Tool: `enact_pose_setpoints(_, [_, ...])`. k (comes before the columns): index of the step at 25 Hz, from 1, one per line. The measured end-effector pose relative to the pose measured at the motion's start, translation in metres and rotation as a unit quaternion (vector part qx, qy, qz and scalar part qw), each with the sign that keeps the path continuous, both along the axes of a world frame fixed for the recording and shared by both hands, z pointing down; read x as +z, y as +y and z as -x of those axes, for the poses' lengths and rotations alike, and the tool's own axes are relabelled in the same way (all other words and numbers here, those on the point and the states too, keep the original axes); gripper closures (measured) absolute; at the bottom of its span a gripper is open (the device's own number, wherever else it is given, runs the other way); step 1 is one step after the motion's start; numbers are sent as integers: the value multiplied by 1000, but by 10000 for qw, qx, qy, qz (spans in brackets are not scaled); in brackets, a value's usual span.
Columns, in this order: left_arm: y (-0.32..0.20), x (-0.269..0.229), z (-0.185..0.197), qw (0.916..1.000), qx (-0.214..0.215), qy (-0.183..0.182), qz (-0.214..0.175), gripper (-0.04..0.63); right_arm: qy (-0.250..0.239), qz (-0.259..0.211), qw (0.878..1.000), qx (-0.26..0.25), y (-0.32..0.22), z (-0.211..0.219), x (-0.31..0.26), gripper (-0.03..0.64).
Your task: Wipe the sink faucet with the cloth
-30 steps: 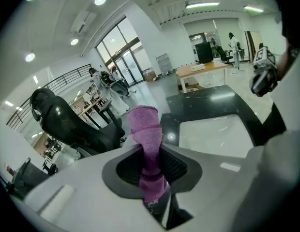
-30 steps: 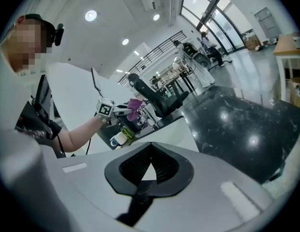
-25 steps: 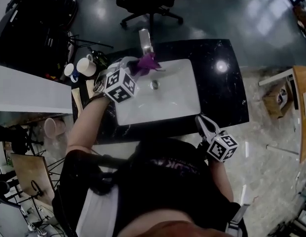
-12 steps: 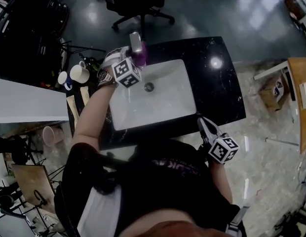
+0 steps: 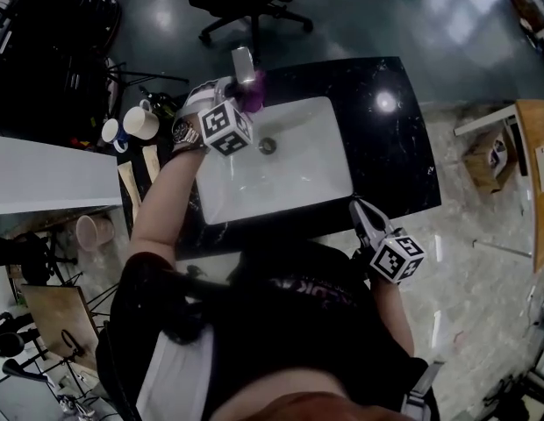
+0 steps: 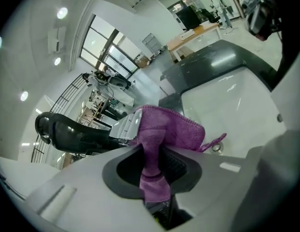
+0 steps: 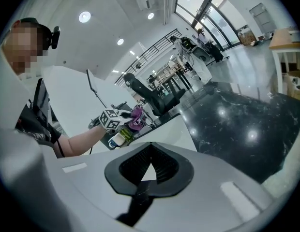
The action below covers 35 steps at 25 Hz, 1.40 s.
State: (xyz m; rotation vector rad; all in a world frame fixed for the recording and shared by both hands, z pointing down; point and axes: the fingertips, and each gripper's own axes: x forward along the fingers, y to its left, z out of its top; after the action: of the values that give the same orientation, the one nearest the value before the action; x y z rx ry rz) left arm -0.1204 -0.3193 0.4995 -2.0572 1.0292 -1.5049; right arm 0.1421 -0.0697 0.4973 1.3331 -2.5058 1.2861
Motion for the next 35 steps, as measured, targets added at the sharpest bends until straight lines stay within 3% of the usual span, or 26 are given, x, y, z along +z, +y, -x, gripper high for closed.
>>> enact_pose_setpoints(6, [82, 11, -15, 9985, 414, 89, 338, 517, -124, 26, 9992, -384, -1, 17, 4, 606])
enact_pose_setpoints(10, [105, 54, -13, 9969, 364, -32, 695, 517, -141, 45, 9984, -551, 0, 28, 6, 606])
enact_pose_setpoints(14, [72, 69, -8, 9981, 74, 31, 613, 517, -12, 21, 9984, -559, 3, 31, 4, 606])
enact_pose_setpoints(18, [31, 59, -2, 9993, -167, 133, 302, 517, 36, 111, 9997, -203, 5, 15, 8, 606])
enact_pose_setpoints(24, [-19, 65, 10, 9977, -571, 334, 175, 517, 127, 321, 9992, 182, 8, 2, 18, 606])
enact_pose_setpoints(31, [-30, 84, 15, 9984, -517, 61, 214, 517, 199, 484, 9984, 230, 8, 7, 29, 606])
enact_pose_setpoints(35, [-30, 101, 19, 9976, -439, -408, 352, 515, 303, 455, 9985, 73, 10, 18, 30, 606])
